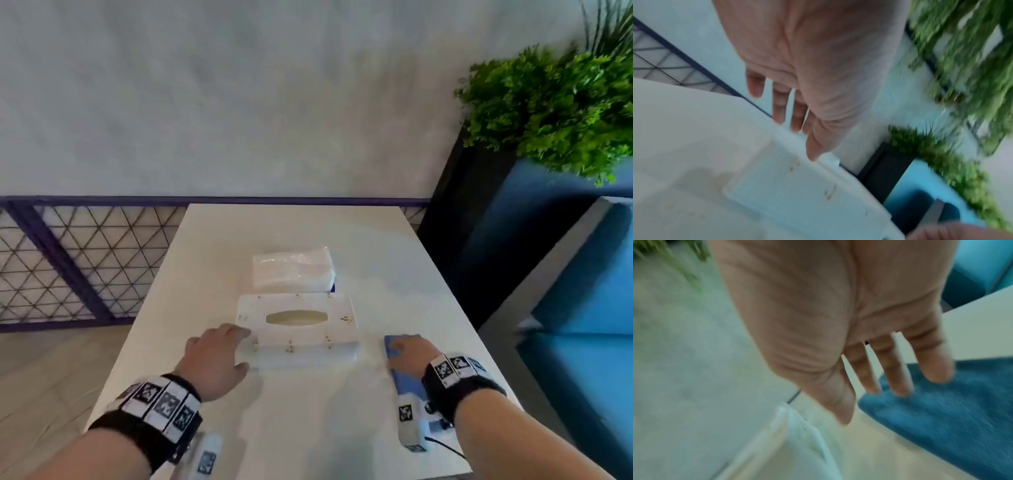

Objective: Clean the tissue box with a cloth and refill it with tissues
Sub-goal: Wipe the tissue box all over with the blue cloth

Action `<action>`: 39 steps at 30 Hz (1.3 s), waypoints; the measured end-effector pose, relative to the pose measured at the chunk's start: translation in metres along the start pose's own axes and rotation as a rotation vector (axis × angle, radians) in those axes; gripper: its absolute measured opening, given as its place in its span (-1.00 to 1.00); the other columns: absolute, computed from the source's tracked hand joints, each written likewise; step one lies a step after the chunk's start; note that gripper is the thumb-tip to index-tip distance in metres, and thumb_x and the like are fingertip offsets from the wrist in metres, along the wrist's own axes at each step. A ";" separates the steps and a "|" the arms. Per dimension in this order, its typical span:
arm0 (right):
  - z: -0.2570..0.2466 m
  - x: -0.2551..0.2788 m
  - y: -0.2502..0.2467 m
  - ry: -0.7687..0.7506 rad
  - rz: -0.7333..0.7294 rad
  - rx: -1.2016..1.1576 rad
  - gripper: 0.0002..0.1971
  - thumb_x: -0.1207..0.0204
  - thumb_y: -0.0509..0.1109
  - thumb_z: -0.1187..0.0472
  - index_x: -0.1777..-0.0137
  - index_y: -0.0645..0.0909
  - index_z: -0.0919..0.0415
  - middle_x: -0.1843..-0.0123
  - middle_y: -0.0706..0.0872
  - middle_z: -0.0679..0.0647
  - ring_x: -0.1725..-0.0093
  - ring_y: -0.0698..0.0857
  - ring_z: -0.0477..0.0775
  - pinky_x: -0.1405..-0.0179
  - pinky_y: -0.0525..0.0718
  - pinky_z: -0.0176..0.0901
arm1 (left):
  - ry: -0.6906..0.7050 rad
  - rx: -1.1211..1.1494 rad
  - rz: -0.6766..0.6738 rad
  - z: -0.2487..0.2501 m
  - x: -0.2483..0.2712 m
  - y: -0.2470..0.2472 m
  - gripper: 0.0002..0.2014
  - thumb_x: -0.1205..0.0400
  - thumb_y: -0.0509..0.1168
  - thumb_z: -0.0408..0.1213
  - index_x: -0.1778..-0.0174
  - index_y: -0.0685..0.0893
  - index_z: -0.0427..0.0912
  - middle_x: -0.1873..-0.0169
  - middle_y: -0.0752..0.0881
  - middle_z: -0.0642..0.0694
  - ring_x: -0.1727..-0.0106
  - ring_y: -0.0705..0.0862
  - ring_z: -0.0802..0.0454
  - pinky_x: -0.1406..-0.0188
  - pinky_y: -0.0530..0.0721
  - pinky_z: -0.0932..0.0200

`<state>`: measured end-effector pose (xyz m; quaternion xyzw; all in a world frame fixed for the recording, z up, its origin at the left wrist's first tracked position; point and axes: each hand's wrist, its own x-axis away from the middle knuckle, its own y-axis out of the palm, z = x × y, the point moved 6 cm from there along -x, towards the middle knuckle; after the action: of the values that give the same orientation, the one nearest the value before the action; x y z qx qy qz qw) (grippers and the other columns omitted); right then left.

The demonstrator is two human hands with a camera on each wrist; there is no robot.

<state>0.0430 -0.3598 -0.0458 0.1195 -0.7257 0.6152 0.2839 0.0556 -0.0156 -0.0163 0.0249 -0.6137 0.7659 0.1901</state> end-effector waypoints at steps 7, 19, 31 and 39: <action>0.028 -0.027 0.045 0.198 -0.082 0.130 -0.03 -0.47 0.37 0.14 -0.66 -0.27 -0.14 -0.72 -0.14 0.06 -0.67 0.10 0.36 -0.56 0.33 0.14 | 0.118 -0.270 -0.003 0.040 -0.044 0.025 -0.23 -0.51 0.25 -0.19 -0.64 0.08 -0.01 -0.64 0.11 0.06 -0.64 0.03 -0.05 -0.48 0.14 -0.20; 0.033 -0.012 0.006 0.045 0.166 -0.186 -0.89 -0.52 0.29 0.12 0.23 0.54 -0.01 0.13 0.71 0.04 0.01 0.72 0.15 0.11 0.52 -0.23 | 0.181 -0.269 0.119 0.038 -0.047 0.028 -0.37 -0.51 0.12 -0.47 -0.49 0.34 0.11 -0.53 0.37 0.15 -0.62 0.18 -0.01 -0.39 0.08 -0.19; -0.097 -0.028 0.003 -0.199 0.163 0.035 -0.37 -0.67 0.09 0.01 -0.69 -0.06 0.01 -0.72 0.08 0.00 -0.70 0.02 0.22 -0.63 0.18 0.15 | 0.217 -0.296 0.164 0.038 -0.048 0.029 -0.54 -0.59 0.16 -0.04 -0.45 0.37 0.16 -0.37 0.48 0.19 -0.44 0.39 0.03 -0.20 0.14 -0.08; -0.089 -0.027 -0.012 -0.185 0.224 0.149 -0.41 -0.67 0.14 0.16 -0.67 0.06 0.05 -0.70 0.16 0.06 -0.70 -0.01 0.17 -0.66 0.02 0.11 | 0.206 -0.251 0.184 0.039 -0.048 0.033 -0.54 -0.57 0.19 -0.01 -0.43 0.42 0.17 -0.30 0.53 0.17 -0.40 0.44 -0.02 -0.18 0.14 -0.07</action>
<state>0.0951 -0.2814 -0.0438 0.1147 -0.7098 0.6816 0.1358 0.0821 -0.0706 -0.0507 -0.1338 -0.6814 0.6960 0.1826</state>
